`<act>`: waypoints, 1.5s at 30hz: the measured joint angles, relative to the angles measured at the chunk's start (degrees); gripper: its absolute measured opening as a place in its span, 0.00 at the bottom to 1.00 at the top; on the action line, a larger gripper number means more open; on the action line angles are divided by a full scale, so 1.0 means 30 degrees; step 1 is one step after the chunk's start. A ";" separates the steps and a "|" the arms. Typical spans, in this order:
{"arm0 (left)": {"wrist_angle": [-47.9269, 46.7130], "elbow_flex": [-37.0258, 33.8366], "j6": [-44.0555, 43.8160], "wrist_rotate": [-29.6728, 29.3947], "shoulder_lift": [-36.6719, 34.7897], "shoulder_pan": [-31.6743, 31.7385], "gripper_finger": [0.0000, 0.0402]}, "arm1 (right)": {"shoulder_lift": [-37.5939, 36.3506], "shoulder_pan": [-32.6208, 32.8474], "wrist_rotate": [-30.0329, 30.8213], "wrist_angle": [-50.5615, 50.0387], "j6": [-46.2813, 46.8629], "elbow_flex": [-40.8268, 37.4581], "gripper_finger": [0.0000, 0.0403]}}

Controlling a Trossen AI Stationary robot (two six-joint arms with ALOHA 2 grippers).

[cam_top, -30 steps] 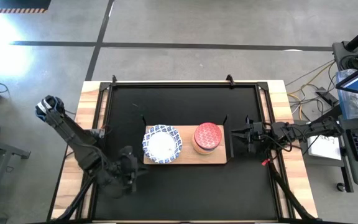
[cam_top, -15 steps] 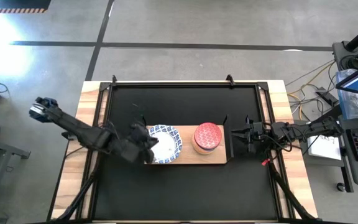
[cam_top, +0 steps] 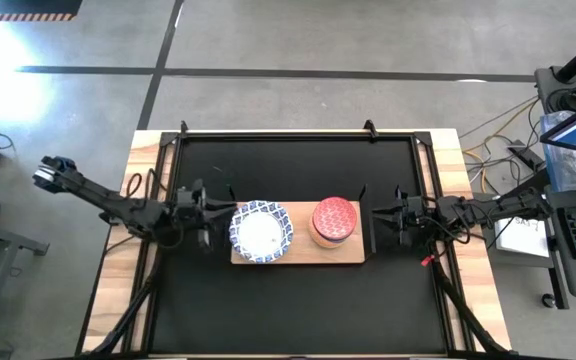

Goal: Place and stack bowls onto a shelf
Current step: Return to Home Position

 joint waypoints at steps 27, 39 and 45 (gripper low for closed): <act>-0.1436 -0.6175 -0.0514 0.0044 -1.0718 0.0100 0.09 | 0.0000 0.0000 0.0000 0.0006 0.0020 0.0000 0.16; -0.6716 -0.6701 -0.2187 0.1314 -1.4573 0.2531 0.09 | 0.0000 0.0007 -0.0007 0.0013 -0.0001 0.0000 0.16; -0.8873 -0.6701 -0.3238 0.2111 -1.4555 0.4420 0.09 | 0.0011 0.0003 -0.0007 0.0134 -0.0001 -0.0007 0.16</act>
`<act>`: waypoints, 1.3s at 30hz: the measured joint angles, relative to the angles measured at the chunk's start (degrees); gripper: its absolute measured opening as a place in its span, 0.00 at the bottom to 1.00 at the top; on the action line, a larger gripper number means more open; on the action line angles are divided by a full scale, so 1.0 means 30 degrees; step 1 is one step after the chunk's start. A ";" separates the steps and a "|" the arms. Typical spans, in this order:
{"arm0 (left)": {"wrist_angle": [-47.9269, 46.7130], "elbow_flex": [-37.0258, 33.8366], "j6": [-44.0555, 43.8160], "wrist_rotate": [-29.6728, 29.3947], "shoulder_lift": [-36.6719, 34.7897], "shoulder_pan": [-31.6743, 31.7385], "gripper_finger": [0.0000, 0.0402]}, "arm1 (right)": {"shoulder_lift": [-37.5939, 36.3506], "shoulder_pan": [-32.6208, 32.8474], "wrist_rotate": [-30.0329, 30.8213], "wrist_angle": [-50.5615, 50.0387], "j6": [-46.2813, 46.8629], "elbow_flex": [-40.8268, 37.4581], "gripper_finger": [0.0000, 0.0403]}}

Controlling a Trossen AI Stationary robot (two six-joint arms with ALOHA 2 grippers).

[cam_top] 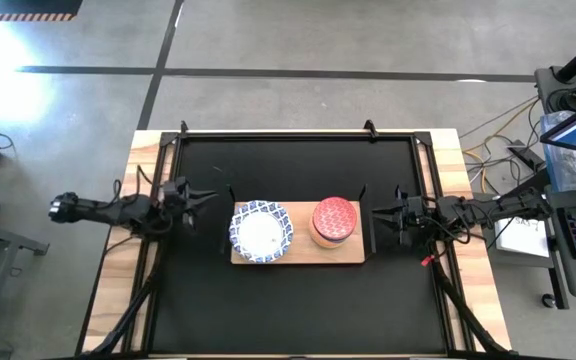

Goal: Place and stack bowls onto a shelf
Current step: Return to Home Position

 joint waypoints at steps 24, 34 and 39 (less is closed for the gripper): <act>-0.0563 -0.0015 0.0211 0.0366 0.0007 0.1998 0.09 | 0.0105 0.0001 0.0007 0.0135 0.0018 -0.0007 0.16; -0.0782 0.0141 0.0219 0.0337 0.0117 0.1984 0.09 | 0.0105 0.0000 0.0007 0.0142 0.0022 -0.0007 0.16; -0.0730 0.0226 0.0219 0.0323 0.0175 0.1984 0.09 | 0.0105 0.0004 0.0000 0.0145 0.0015 -0.0007 0.16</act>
